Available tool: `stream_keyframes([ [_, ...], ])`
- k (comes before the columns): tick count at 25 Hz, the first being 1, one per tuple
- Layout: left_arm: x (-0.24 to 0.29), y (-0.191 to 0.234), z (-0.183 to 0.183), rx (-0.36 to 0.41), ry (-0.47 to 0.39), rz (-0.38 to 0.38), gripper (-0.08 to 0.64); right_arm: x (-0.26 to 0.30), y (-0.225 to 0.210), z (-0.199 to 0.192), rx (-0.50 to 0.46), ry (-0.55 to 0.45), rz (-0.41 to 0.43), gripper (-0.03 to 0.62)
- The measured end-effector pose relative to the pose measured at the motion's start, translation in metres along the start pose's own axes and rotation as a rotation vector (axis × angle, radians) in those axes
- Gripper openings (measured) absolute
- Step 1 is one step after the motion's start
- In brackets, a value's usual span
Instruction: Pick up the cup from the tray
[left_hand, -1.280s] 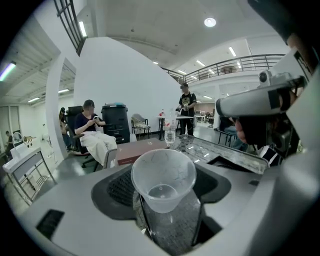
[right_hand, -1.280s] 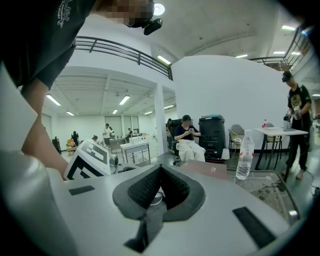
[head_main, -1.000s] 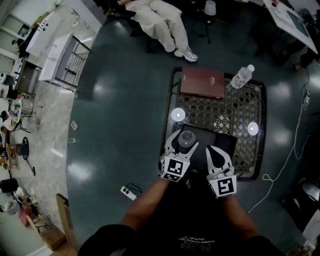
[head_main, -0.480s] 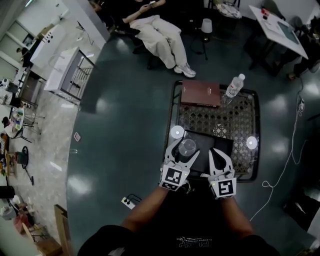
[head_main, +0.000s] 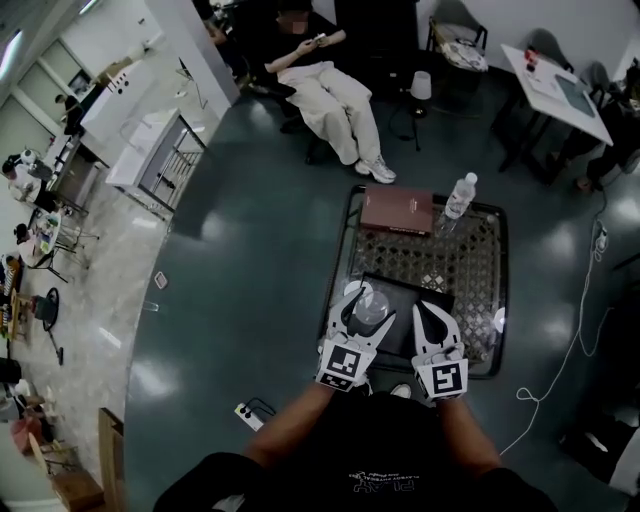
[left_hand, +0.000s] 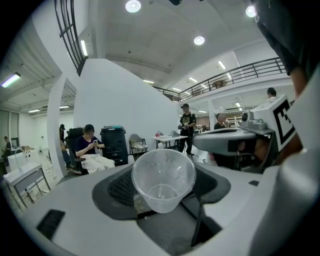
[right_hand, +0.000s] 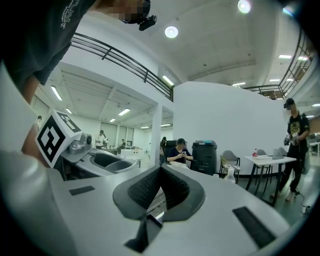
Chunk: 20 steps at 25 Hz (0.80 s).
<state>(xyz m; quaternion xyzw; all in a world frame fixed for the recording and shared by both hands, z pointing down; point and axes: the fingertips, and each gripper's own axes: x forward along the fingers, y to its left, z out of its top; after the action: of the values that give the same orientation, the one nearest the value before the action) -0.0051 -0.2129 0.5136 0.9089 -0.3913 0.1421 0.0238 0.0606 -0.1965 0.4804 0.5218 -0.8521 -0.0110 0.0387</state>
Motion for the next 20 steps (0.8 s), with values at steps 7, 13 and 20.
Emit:
stream_keyframes([
  [7, -0.008, -0.023, 0.013, 0.012, -0.003, 0.028, 0.327, -0.018, -0.013, 0.026, -0.018, 0.006, -0.005, 0.008],
  [13, -0.012, -0.035, 0.020, 0.024, -0.002, 0.055, 0.327, -0.031, -0.019, 0.032, -0.020, -0.020, 0.022, 0.008],
  [20, -0.023, -0.044, 0.013, 0.014, 0.015, 0.072, 0.327, -0.038, -0.012, 0.029, -0.022, -0.046, 0.054, 0.008],
])
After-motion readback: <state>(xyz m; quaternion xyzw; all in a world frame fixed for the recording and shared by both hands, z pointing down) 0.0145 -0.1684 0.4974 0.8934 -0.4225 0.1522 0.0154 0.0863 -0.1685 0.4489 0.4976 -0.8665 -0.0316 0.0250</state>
